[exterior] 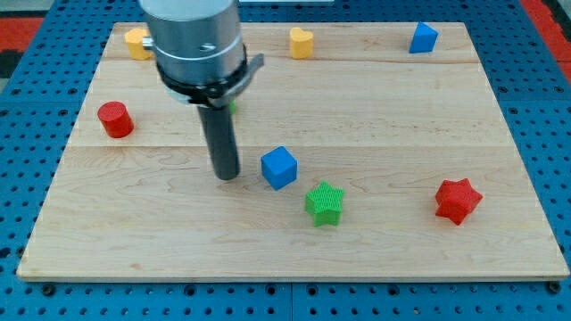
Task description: Move the blue cube to the top of the red star
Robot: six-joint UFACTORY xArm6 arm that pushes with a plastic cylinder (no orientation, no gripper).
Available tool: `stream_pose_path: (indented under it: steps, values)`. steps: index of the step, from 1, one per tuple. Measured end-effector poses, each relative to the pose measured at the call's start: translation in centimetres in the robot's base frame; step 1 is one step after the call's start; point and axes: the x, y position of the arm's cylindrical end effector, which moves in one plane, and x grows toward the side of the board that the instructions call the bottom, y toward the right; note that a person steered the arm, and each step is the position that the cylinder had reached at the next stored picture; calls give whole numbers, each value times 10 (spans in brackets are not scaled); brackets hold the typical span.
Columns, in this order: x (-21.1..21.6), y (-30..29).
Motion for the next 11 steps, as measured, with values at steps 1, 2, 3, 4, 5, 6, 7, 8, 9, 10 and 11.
stream_pose_path:
  steps: [1, 2, 3, 4, 5, 6, 7, 8, 9, 10, 11]
  values:
    - [-5, 45]
    - [-9, 100]
    - [-25, 145]
    - [-50, 150]
    - [-52, 171]
    - [-52, 151]
    - [-45, 155]
    - [-32, 210]
    - [-32, 215]
    - [-36, 215]
    - [-36, 212]
